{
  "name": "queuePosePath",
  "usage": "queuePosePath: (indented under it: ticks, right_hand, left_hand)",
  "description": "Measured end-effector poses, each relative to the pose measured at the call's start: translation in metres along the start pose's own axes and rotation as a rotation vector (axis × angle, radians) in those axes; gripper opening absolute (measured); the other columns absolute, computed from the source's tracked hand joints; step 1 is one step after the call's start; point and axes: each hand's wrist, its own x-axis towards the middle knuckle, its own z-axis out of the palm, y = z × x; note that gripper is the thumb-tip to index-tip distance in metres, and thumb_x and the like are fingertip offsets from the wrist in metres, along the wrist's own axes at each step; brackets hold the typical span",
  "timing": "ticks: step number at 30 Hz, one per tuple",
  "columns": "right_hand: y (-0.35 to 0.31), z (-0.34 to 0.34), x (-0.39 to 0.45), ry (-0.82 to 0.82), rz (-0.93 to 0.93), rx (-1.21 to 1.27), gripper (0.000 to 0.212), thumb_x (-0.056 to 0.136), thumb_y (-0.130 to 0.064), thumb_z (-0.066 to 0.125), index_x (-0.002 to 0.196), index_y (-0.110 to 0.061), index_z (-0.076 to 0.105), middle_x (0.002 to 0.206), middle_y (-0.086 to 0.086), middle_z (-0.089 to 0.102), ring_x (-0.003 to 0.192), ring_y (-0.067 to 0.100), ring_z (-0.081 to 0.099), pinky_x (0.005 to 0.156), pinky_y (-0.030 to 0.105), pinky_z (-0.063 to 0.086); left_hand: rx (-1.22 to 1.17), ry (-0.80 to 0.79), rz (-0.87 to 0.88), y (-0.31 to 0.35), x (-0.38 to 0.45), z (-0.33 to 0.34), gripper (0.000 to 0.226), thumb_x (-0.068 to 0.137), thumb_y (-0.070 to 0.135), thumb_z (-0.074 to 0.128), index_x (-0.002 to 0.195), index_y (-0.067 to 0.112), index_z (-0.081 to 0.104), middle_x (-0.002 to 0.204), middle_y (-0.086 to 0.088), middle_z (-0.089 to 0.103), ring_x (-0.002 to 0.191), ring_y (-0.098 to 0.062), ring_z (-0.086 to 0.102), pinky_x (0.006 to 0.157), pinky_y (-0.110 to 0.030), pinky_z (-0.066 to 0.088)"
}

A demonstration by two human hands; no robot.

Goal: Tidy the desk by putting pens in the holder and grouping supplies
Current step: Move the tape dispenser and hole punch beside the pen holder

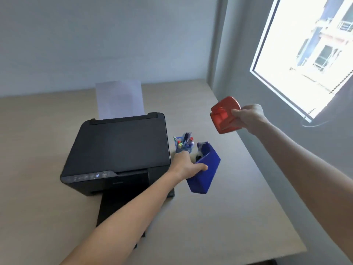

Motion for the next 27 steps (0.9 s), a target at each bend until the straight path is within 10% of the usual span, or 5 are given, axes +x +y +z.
queuePosePath:
  ticks: [7,12,27]
  right_hand:
    - [0.106,-0.008,0.027,0.013,0.247,-0.002,0.015,0.076,-0.011,0.075,0.076,-0.005,0.060,0.090,0.019,0.066,0.058,0.031,0.068,0.046,0.039,0.060]
    - [0.147,0.021,0.034,-0.018,0.327,-0.038,0.017,0.075,-0.015,0.075,0.085,-0.007,0.062,0.099,0.020,0.068,0.062,0.034,0.071,0.048,0.038,0.061]
    - [0.198,0.089,0.020,-0.140,0.395,0.069,0.019,0.084,-0.013,0.065,0.069,-0.006,0.055,0.084,0.021,0.065,0.063,0.033,0.069,0.070,0.045,0.062]
  left_hand:
    - [0.230,0.036,-0.133,-0.020,0.031,0.077,0.011,0.077,0.027,0.064,0.083,0.022,0.057,0.093,-0.008,0.066,0.089,-0.029,0.063,0.065,-0.029,0.045]
    - [0.314,0.139,-0.305,-0.045,0.047,0.100,0.041,0.082,0.028,0.064,0.115,0.006,0.054,0.114,-0.011,0.064,0.104,-0.031,0.064,0.079,-0.034,0.054]
    - [0.100,0.142,-0.510,-0.047,0.058,0.106,0.061,0.082,0.033,0.072,0.121,0.004,0.035,0.125,-0.014,0.061,0.115,-0.035,0.061,0.089,-0.039,0.051]
